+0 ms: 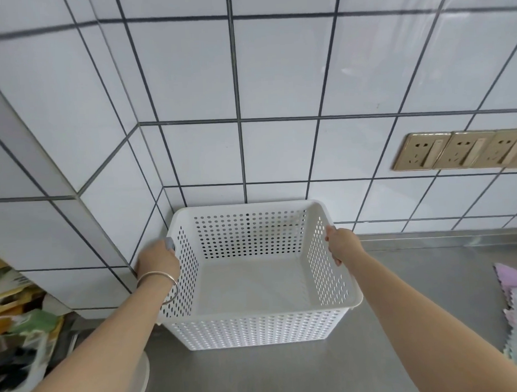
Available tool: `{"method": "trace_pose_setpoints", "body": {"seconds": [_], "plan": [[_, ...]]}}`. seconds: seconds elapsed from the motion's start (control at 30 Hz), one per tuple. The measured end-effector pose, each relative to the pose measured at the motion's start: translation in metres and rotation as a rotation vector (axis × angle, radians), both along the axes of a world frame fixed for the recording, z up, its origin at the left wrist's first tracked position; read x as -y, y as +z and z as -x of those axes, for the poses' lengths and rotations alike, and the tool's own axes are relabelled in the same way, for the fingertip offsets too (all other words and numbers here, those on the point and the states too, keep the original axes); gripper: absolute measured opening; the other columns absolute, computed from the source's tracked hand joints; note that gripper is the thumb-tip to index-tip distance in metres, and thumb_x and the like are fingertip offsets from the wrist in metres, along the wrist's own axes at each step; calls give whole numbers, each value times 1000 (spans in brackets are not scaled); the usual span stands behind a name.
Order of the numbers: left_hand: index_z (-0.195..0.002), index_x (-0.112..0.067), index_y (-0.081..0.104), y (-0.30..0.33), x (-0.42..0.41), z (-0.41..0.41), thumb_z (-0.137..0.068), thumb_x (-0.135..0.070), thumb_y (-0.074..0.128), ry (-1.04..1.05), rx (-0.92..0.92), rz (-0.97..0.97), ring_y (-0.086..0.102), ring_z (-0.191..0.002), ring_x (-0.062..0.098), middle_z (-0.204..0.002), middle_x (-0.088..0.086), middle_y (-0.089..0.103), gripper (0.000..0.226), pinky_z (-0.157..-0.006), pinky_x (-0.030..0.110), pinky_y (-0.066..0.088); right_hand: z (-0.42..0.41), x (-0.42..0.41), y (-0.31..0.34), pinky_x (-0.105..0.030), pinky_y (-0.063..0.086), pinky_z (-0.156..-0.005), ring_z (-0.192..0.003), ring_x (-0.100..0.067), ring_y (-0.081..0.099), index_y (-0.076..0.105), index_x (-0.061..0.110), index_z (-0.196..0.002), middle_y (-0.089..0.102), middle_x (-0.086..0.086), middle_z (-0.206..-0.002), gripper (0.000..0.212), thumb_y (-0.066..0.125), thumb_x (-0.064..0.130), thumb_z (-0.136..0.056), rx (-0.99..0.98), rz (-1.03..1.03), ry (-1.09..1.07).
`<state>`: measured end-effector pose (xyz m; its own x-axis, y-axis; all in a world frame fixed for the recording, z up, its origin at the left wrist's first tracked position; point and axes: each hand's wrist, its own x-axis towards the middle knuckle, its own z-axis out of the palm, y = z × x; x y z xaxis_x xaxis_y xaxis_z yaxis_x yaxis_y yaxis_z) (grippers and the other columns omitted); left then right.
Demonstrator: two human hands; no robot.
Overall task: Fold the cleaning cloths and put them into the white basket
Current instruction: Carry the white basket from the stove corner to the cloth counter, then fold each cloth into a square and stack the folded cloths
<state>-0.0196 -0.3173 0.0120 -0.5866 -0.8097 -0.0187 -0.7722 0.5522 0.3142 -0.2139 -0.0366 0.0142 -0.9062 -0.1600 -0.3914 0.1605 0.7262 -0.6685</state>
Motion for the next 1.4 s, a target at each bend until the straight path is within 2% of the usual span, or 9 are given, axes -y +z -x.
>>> {"method": "trace_pose_setpoints", "body": {"seconds": [0.17,0.27,0.33,0.43,0.57,0.77,0.97,1.13,1.4], "plan": [[-65,-13,39,4,-2,-4,-88,0,34,-37,-17,32,33,-51,14,-60,2,37,27,-45,24,25,0,-2,-1,-31,43,-57,-53,-21,44,51,6,-89,48,-7,-63,36,32,36,-97,-7,34,-4],[-72,-9,48,14,-14,-4,-91,-10,37,-21,-42,4,45,-61,20,-75,10,54,22,-52,28,36,-3,-5,4,-32,45,-65,-53,-21,46,54,1,-97,51,-9,-59,42,27,32,-96,3,-62,28],[-102,-4,58,26,-23,-5,-92,-16,43,-47,-85,2,57,-89,28,-105,15,61,22,-73,36,49,-9,-6,12,-33,47,-68,-68,-25,54,48,-1,-115,57,-14,-76,43,23,29,-96,-29,-171,76],[-134,-14,46,47,-42,1,-92,-22,47,-148,-207,34,42,-126,28,-139,7,45,43,-100,43,43,-23,-8,25,-39,42,-91,-113,-31,48,40,7,-130,47,-14,-126,44,30,35,-97,-269,-175,51],[-127,-16,53,74,-103,30,-90,-19,51,-393,-384,56,51,-119,27,-130,6,52,36,-96,40,43,-56,-29,43,-35,44,-84,-113,-19,48,47,18,-123,49,0,-123,35,42,35,-93,-615,14,36],[-106,-15,65,59,-249,61,-82,-24,47,-853,-514,98,67,-86,27,-102,6,64,32,-68,36,53,-90,-133,17,-37,42,-85,-108,-28,48,53,12,-118,55,-8,-115,32,51,21,-88,-691,-125,129],[-98,-23,66,-13,-393,81,-78,-38,36,-1074,-284,-64,71,-76,24,-99,-4,64,39,-62,34,54,-102,-280,-56,-39,50,-73,-91,-35,58,63,10,-100,62,-11,-97,33,48,23,-74,-542,-272,-13],[-114,-24,62,-82,-500,89,-90,-25,46,-1157,-11,-188,61,-104,22,-116,-2,61,28,-83,31,47,-123,-392,-113,-26,48,-47,-61,-19,60,64,21,-73,58,5,-69,19,52,22,-58,-517,-477,-89],[-124,-25,53,-128,-587,60,-91,-24,45,-1357,202,-222,46,-122,15,-128,-8,51,33,-96,29,42,-144,-462,-159,-29,44,-50,-62,-23,59,64,21,-76,58,4,-70,20,59,9,-61,-541,-542,-100]]}}
